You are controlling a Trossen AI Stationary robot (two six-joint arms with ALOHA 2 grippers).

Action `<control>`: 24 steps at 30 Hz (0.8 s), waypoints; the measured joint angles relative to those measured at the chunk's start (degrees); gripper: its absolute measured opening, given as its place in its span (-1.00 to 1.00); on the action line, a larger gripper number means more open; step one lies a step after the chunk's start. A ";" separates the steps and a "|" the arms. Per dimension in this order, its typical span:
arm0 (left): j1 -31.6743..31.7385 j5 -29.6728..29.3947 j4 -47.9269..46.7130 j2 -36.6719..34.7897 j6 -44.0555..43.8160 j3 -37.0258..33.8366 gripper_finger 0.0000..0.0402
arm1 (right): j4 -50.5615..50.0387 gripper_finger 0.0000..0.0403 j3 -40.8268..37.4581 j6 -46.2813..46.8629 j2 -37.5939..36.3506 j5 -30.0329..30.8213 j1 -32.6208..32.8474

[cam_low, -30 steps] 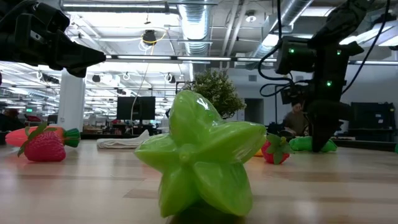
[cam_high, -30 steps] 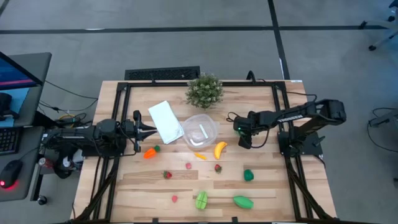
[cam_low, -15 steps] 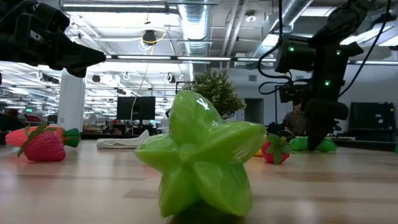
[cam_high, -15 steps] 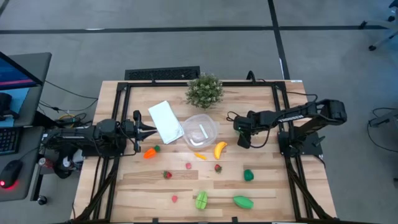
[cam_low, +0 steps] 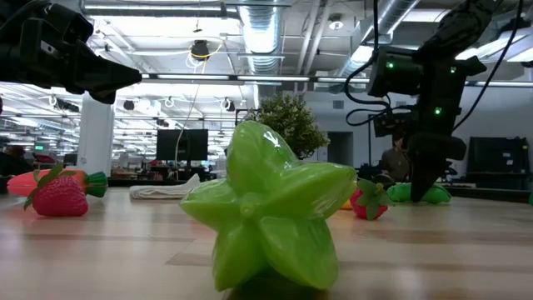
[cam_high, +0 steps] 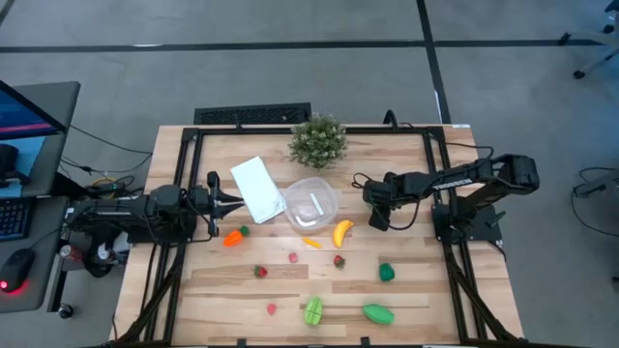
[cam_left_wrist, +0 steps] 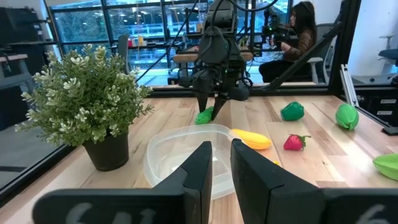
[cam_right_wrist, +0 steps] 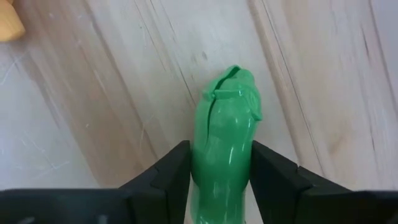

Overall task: Pick and placing Produce into tupperware
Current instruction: Put the green pea into the transparent bin

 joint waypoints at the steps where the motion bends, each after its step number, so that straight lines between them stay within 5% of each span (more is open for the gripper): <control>1: 0.01 0.00 0.00 0.00 -0.01 -0.01 -0.75 | 0.00 -0.29 0.00 0.00 0.00 0.00 0.00; 24: -0.01 -0.02 0.00 0.00 -0.04 -0.02 -0.75 | 0.24 -0.26 0.07 -0.89 -0.13 -3.48 0.07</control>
